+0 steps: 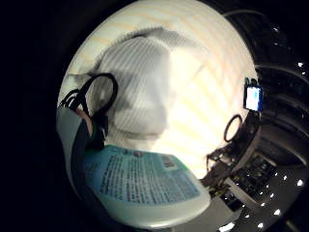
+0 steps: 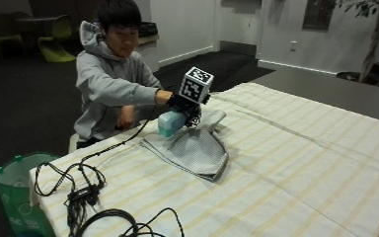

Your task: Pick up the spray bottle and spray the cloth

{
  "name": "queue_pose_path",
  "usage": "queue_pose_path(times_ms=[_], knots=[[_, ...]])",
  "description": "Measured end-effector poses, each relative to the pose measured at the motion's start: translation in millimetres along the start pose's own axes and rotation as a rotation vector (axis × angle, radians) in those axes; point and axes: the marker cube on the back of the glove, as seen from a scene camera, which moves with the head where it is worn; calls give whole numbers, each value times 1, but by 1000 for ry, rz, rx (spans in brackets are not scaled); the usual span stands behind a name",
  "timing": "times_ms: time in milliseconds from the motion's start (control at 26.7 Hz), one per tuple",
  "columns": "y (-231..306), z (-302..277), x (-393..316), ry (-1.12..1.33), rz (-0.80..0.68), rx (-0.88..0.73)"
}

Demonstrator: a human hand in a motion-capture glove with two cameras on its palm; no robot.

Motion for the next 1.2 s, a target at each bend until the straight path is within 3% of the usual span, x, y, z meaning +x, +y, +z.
queue_pose_path(times_ms=[637, 937, 1199], knots=[[7, -106, -170, -664, -592, 415], [-25, -80, -213, -1078, -708, 500], [-67, -5, -252, -1145, -706, 468]])
